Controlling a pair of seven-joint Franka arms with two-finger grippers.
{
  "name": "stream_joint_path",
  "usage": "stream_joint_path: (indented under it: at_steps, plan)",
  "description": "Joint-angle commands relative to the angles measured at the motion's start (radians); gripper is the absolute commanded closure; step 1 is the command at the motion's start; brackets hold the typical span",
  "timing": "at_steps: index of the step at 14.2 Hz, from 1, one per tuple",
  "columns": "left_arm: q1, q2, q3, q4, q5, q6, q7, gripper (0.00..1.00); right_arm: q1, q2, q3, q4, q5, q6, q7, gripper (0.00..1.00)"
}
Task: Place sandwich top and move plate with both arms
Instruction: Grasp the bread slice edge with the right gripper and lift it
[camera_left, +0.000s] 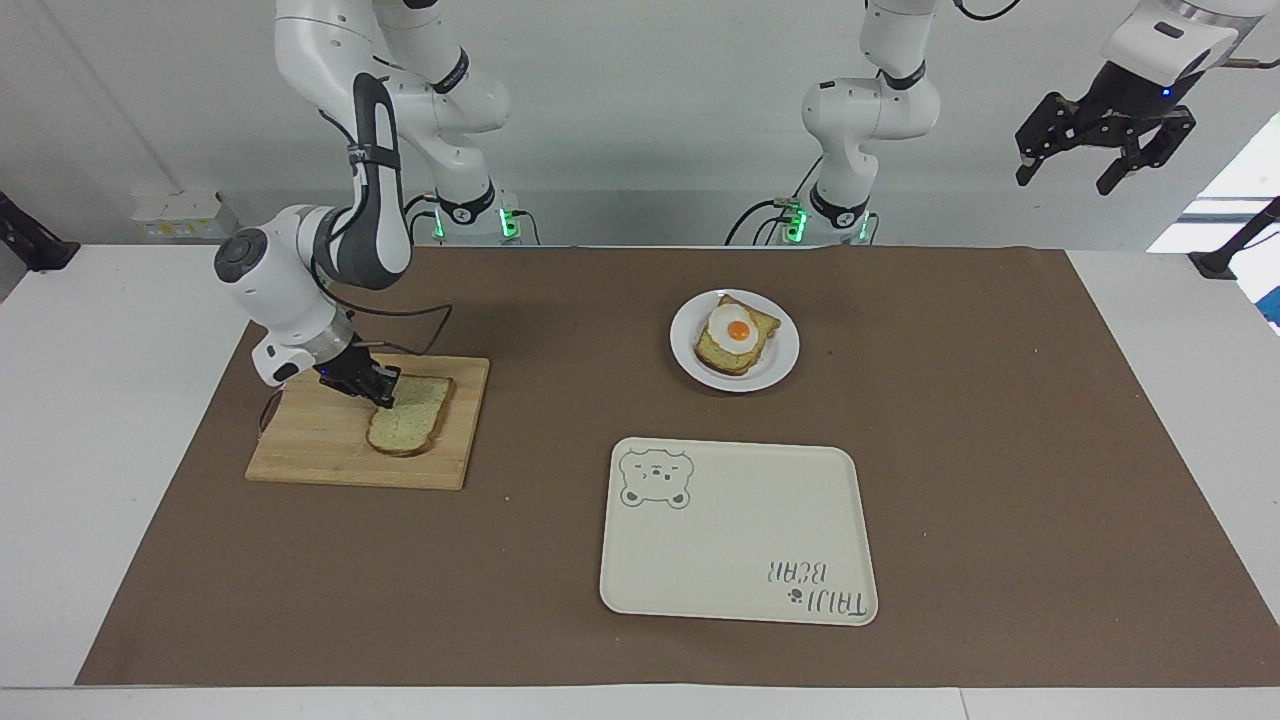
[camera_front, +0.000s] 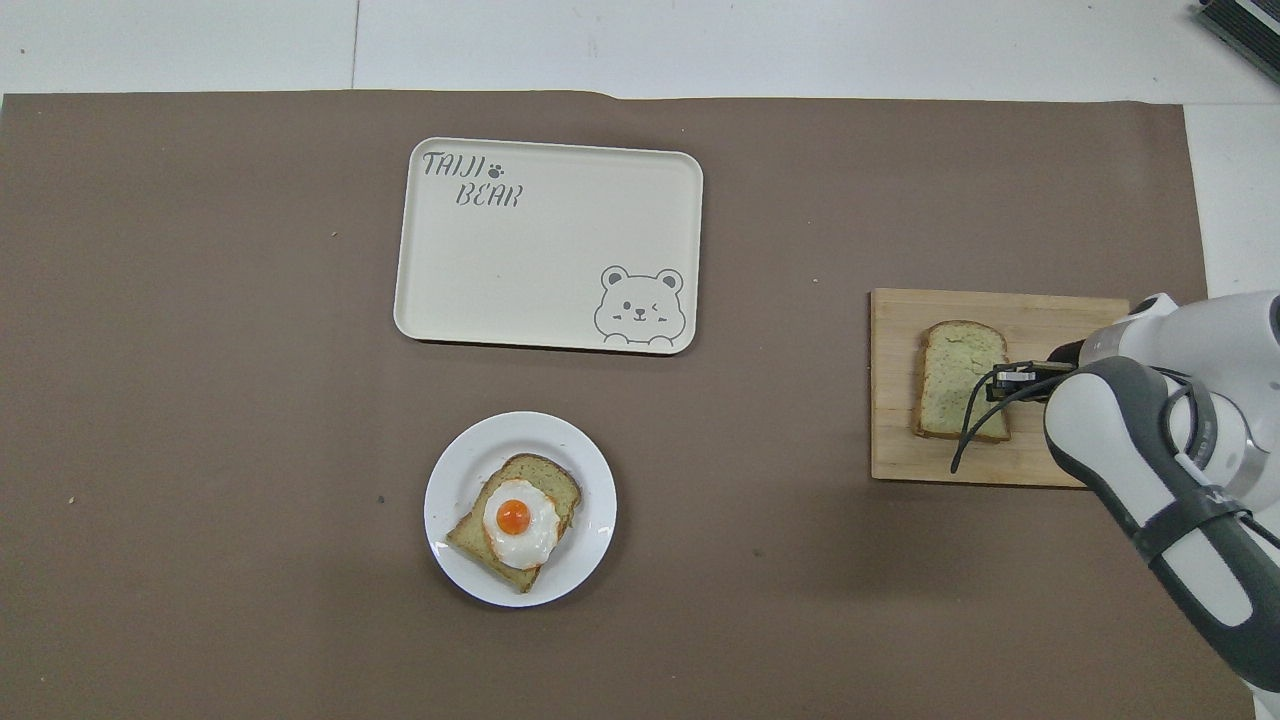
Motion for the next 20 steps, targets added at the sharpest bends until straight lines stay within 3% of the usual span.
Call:
stream_joint_path:
  at_steps: [1, 6, 9, 20]
  plan:
    - [0.005, -0.026, -0.004, -0.033, 0.006, 0.01, -0.007, 0.0, -0.008, -0.001, 0.014, -0.021, 0.026, 0.017, -0.036, 1.0]
    - [0.005, -0.026, -0.004, -0.033, 0.006, 0.01, -0.007, 0.0, -0.001, -0.007, 0.014, 0.017, 0.026, -0.003, -0.039, 1.0]
    - [0.005, -0.026, -0.004, -0.033, 0.006, 0.01, -0.007, 0.0, 0.0, -0.017, 0.012, 0.066, 0.026, -0.081, -0.037, 1.0]
    - [0.005, -0.026, -0.004, -0.033, 0.006, 0.01, -0.007, 0.0, -0.007, -0.215, 0.005, 0.113, 0.026, -0.342, -0.036, 1.0]
